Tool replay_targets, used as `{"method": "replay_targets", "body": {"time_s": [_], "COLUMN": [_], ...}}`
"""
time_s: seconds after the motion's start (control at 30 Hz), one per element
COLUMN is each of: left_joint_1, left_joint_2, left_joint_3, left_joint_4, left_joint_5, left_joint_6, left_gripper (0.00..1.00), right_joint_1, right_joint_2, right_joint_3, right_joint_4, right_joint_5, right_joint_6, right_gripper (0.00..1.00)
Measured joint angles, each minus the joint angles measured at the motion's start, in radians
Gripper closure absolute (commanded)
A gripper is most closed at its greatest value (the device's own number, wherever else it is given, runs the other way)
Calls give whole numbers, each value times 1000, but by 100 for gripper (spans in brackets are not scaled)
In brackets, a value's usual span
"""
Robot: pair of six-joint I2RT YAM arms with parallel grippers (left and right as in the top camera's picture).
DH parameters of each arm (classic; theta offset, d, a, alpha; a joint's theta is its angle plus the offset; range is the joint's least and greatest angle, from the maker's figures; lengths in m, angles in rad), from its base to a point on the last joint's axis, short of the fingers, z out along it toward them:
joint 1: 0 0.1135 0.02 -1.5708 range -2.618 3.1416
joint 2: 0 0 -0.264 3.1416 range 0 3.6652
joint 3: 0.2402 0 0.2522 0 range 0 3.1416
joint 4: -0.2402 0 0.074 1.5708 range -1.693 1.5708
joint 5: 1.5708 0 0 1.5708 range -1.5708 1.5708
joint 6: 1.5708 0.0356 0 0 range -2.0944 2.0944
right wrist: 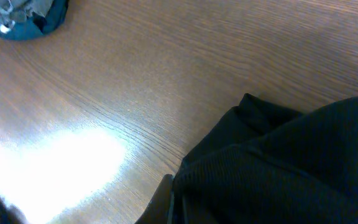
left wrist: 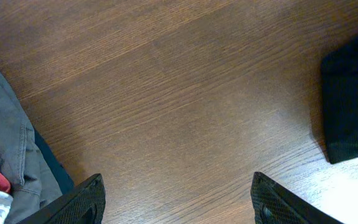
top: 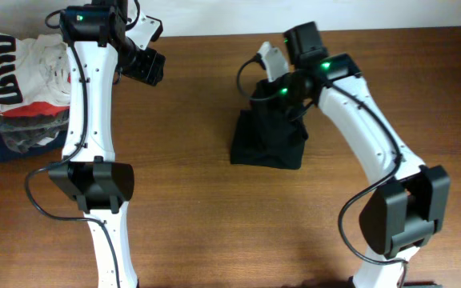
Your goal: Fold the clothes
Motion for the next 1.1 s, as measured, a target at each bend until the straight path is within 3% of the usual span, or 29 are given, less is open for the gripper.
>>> {"method": "replay_targets", "body": {"time_s": [0.3,0.33,0.37,0.43,0.83,1.1], "left_joint_1": [0,0,0,0,0,1], "left_joint_2": [1,1,2,5,68,68], "left_joint_3": [0,0,0,0,0,0], "left_joint_4": [6,6,6,6,11,14], "left_joint_5": [3,3,3,3,3,3], "left_joint_6": [0,0,0,0,0,0], "left_gripper": [25,25,25,25,25,25], "right_joint_1": [112,117,121,126,139,122], "right_joint_2": [85,101,122,153,176,172], "right_joint_3": [4,4,4,4,92,385], "right_joint_4": [93,101,106,109,31,-246], "right_joint_5": [73,76,76,75,16,79], "right_joint_6": [24,31,33,43,5,1], "right_gripper": [96,92,82,78,27,27]}}
